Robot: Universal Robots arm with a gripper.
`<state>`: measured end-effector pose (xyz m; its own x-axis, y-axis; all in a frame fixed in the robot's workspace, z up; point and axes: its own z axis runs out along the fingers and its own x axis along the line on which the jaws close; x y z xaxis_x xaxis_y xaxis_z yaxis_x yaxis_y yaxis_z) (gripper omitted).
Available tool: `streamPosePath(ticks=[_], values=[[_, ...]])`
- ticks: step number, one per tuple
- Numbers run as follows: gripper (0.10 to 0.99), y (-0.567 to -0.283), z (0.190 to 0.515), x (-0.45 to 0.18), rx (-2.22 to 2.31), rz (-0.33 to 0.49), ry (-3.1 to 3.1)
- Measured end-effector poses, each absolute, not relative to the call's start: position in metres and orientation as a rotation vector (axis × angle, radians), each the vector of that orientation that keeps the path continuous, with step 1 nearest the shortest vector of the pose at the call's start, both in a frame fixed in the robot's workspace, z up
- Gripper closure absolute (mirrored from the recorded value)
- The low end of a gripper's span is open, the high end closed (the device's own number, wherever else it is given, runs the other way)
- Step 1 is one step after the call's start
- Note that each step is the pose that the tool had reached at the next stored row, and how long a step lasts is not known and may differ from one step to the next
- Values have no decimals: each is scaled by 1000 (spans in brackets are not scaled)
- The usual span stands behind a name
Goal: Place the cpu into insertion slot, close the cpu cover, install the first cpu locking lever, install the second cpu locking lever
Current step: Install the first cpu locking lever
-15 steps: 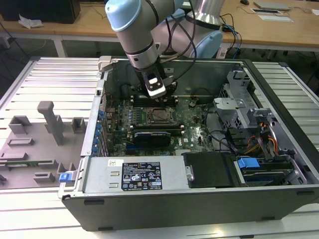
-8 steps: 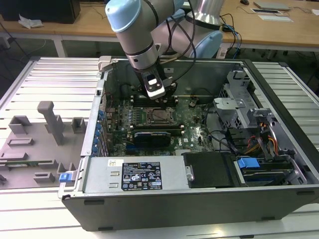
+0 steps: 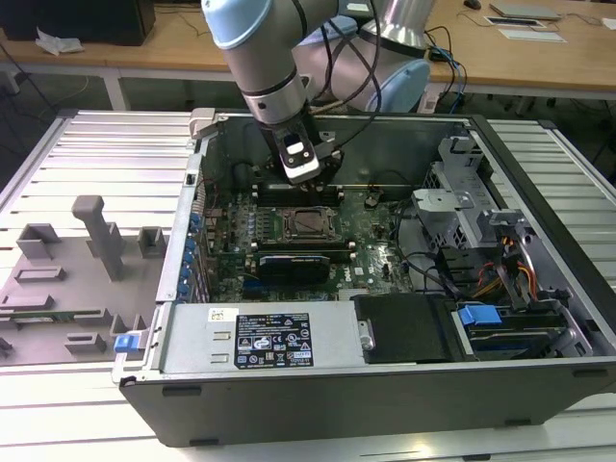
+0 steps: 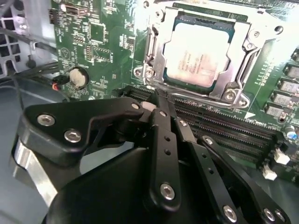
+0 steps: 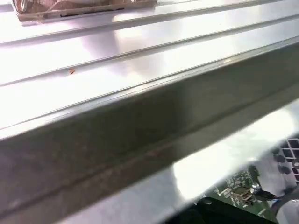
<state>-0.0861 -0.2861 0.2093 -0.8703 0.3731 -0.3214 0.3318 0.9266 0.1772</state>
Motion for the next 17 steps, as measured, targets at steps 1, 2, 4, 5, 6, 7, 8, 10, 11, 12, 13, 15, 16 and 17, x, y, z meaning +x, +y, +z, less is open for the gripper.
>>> streamPosePath(ticks=[1, 2, 4, 5, 6, 7, 8, 10, 11, 12, 13, 15, 16, 17], values=[[980, -286, 212, -86, 517, 165, 2731], [980, -286, 218, -86, 517, 165, 2731], [980, -286, 225, -86, 517, 164, 2731], [980, -286, 230, -86, 517, 164, 2731], [980, -286, 233, -86, 516, 164, 2731], [980, -286, 237, -86, 516, 164, 2731], [980, -286, 242, -86, 516, 164, 2731], [980, -286, 243, -86, 516, 164, 2731], [980, -286, 243, -86, 516, 164, 2732], [980, -286, 243, -86, 520, 164, 2746], [980, -286, 243, -85, 524, 163, 2761], [980, -286, 242, -84, 534, 161, 2799], [980, -286, 242, -83, 539, 159, 2818], [980, -286, 242, -83, 545, 157, 2842]])
